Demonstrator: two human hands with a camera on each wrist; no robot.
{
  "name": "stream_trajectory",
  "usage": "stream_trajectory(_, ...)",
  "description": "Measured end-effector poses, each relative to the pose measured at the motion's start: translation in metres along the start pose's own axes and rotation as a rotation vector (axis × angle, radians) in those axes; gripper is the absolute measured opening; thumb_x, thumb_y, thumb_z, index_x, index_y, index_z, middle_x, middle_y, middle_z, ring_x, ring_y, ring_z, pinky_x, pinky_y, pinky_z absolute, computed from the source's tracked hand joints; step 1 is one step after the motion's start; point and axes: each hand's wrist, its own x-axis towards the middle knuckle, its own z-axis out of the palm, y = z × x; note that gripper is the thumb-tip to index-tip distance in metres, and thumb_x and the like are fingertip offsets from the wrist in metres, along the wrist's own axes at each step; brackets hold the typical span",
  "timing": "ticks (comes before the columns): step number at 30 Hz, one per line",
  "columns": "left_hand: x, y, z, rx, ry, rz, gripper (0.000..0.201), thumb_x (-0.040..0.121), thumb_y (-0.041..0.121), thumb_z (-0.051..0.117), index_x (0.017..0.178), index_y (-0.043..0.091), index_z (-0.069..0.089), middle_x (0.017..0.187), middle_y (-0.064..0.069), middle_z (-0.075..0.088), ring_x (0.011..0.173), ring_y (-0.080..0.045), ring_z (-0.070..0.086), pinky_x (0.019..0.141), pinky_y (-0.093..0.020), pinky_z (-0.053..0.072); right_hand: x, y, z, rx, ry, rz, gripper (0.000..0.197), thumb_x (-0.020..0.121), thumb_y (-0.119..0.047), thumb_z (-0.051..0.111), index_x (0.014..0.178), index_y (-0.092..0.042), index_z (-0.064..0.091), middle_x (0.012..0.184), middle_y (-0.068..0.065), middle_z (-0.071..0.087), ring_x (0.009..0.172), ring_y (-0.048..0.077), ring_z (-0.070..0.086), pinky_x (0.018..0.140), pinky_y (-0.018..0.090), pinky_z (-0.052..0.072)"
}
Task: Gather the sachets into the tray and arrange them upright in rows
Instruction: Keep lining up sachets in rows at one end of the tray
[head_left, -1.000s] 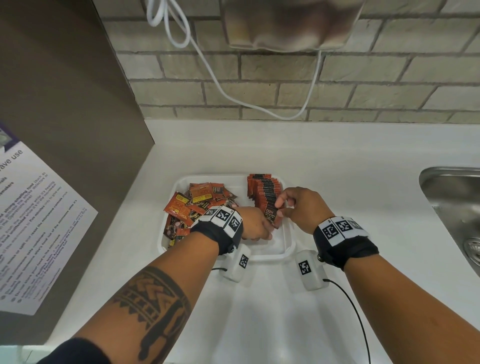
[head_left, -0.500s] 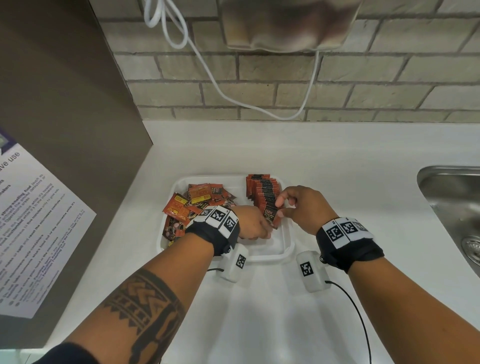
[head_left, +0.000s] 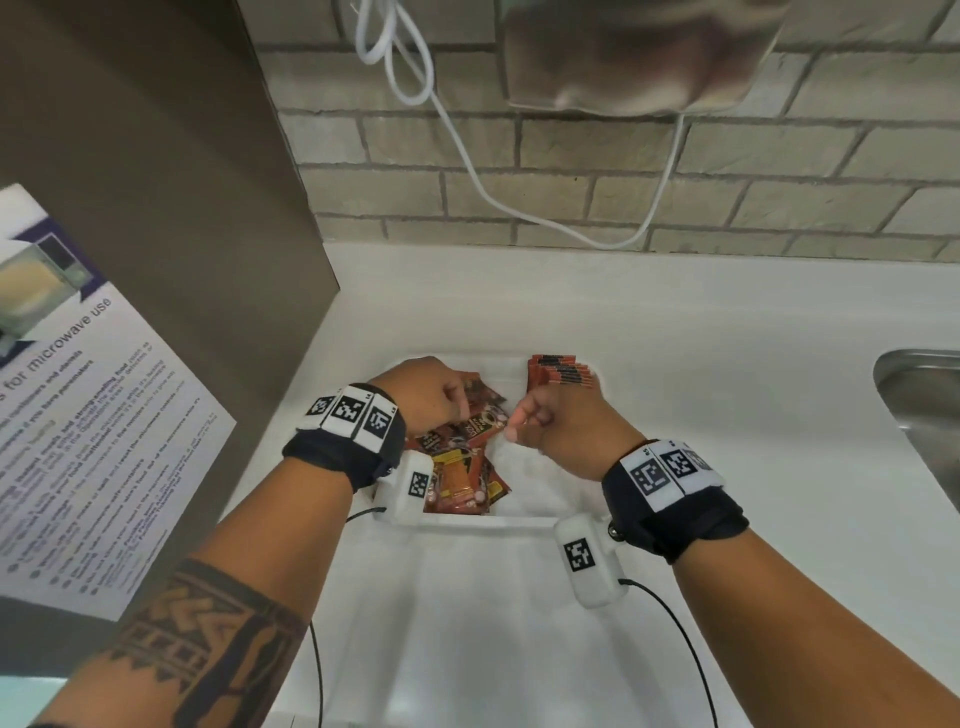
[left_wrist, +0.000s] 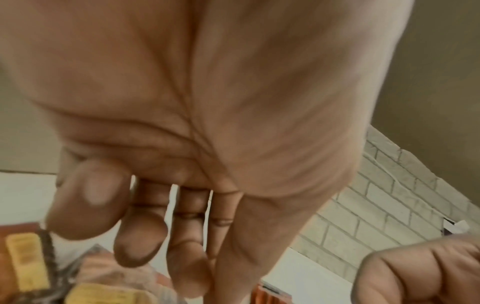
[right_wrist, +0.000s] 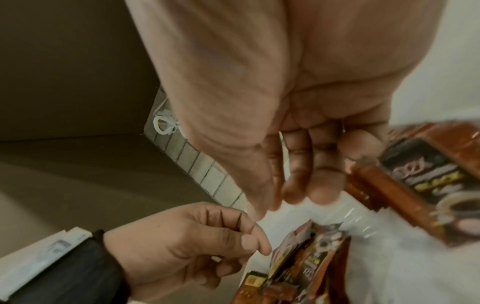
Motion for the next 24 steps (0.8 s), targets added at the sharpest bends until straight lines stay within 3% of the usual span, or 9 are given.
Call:
stream_trajectory(5,-0.008,-0.031,-0.004,-0.063,0.008,-0.036,0.014,0.087,0.01,0.067,0.091,0.021,0.074,0.09,0.01,0.068,0.091,-0.017,0.067,0.089,-0.038,0.057,0.023,-0.025,0.018,-0.085,-0.06,0.106,0.009,0.09,-0.032,0.067,0.087,-0.023,0.066,0.087,-0.009,0.065,0.09,0.015,0.066,0.073,0.025,0.048)
stream_trajectory(10,-0.012,-0.05,-0.001,-0.051,-0.055,0.017,0.016,0.086,0.013,0.071,0.092,0.028,0.071,0.095,0.011,0.067,0.092,-0.015,0.066,0.088,-0.034,0.055,0.025,-0.039,0.037,-0.261,-0.088,0.208,0.025,0.093,-0.035,0.062,0.095,-0.011,0.069,0.09,0.005,0.071,0.089,0.021,0.067,0.08,0.033,0.054)
stream_trajectory(12,-0.012,-0.054,0.0,-0.065,-0.109,0.038,0.02,0.084,0.015,0.077,0.1,0.027,0.071,0.098,0.009,0.07,0.092,-0.014,0.067,0.085,-0.032,0.056,0.023,-0.039,0.047,-0.299,-0.103,0.267,0.029,0.094,-0.035,0.059,0.092,-0.009,0.069,0.088,0.008,0.073,0.084,0.022,0.07,0.073,0.032,0.055)
stream_trajectory(14,-0.013,-0.056,0.001,-0.064,-0.16,0.054,0.032,0.081,0.018,0.081,0.111,0.025,0.069,0.102,0.009,0.069,0.092,-0.011,0.065,0.081,-0.025,0.053,0.025,-0.036,0.057,-0.331,-0.118,0.306,0.032,0.091,-0.039,0.06,0.079,-0.01,0.068,0.075,0.005,0.07,0.069,0.019,0.067,0.06,0.028,0.052)
stream_trajectory(17,-0.014,-0.057,0.003,-0.042,-0.217,0.083,0.047,0.078,0.019,0.085,0.121,0.021,0.066,0.108,0.007,0.068,0.095,-0.011,0.064,0.084,-0.026,0.053,0.026,-0.038,0.066,-0.334,-0.105,0.343,0.034,0.087,-0.04,0.066,0.067,-0.014,0.061,0.064,0.001,0.062,0.06,0.017,0.06,0.055,0.024,0.044)
stream_trajectory(20,-0.013,-0.059,0.006,-0.016,-0.234,0.084,0.048,0.076,0.016,0.086,0.119,0.021,0.066,0.103,0.007,0.068,0.088,-0.009,0.063,0.076,-0.022,0.05,0.019,-0.046,0.069,-0.302,-0.069,0.34,0.028,0.087,-0.034,0.069,0.07,-0.017,0.056,0.073,-0.001,0.062,0.071,0.017,0.06,0.052,0.022,0.037)
stream_trajectory(22,-0.013,-0.06,0.007,-0.011,-0.234,0.08,0.046,0.076,0.013,0.086,0.117,0.021,0.067,0.095,0.008,0.067,0.085,-0.01,0.062,0.077,-0.024,0.051,0.016,-0.049,0.069,-0.266,-0.037,0.358,0.025,0.086,-0.03,0.072,0.075,-0.019,0.052,0.081,-0.002,0.06,0.08,0.017,0.059,0.052,0.02,0.034)
stream_trajectory(24,-0.013,-0.061,0.008,-0.013,-0.228,0.075,0.044,0.077,0.01,0.085,0.116,0.02,0.068,0.091,0.009,0.066,0.083,-0.011,0.062,0.079,-0.026,0.052,0.015,-0.05,0.07,-0.213,-0.009,0.384,0.027,0.084,-0.031,0.076,0.091,-0.016,0.055,0.09,-0.001,0.061,0.085,0.018,0.059,0.053,0.02,0.035)
